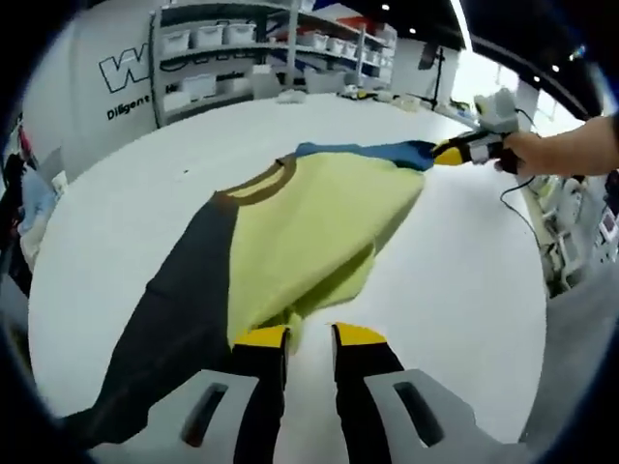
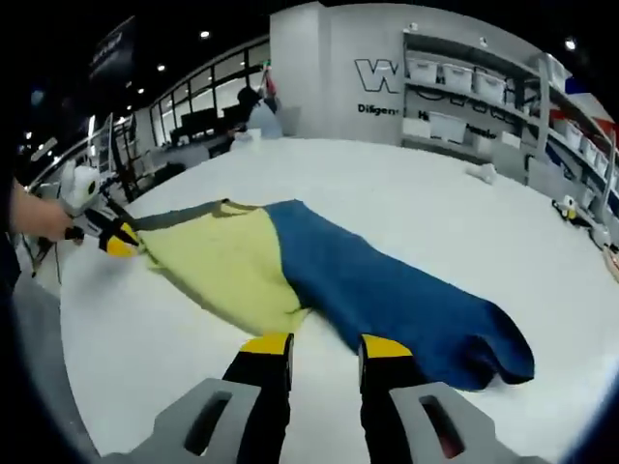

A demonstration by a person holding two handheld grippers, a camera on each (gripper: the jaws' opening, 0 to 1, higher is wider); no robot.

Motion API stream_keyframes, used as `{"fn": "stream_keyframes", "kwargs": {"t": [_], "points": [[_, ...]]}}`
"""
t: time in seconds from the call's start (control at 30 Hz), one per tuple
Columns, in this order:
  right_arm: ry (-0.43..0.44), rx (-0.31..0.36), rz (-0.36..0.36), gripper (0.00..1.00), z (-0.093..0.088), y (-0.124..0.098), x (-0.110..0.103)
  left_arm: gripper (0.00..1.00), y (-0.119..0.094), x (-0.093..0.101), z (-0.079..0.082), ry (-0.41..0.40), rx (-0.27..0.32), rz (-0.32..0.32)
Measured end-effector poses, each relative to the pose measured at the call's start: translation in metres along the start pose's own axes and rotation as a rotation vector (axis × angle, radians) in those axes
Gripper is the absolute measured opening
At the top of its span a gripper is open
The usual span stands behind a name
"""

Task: Fold the garment on the visible template until the final outline fits inside the template.

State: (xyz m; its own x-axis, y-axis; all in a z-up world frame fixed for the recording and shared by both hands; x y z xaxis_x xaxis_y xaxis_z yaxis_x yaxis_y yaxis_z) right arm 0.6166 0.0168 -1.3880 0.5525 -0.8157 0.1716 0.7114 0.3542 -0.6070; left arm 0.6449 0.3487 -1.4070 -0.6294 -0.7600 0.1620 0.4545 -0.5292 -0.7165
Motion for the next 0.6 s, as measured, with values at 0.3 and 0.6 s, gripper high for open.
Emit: {"fn": "stream_keyframes", "kwargs": {"t": [0.3, 0.6], "points": [[-0.264, 0.020, 0.150, 0.28, 0.020, 0.028, -0.052, 0.10, 0.017, -0.006, -0.001, 0.046, -0.054, 0.031], [-0.408, 0.068, 0.249, 0.19, 0.050, 0.049, -0.094, 0.01, 0.005, 0.002, 0.009, 0.031, -0.066, -0.066]]}}
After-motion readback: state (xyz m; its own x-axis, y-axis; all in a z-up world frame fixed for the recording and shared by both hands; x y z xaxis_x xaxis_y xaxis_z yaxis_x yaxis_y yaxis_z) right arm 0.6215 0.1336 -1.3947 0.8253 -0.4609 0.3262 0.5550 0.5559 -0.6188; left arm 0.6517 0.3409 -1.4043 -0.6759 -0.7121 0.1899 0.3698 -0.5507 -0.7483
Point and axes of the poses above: the point that each gripper's makers call its tool centre point, and the gripper's own axes: y roughly forward along the fingers, x roughly to its right, z roughly out of its top, the point moved 3 cm from there along -y, roughly backward along the fingers, and after that the axes turned 14 degrees about -y, right-handed, at the moved point
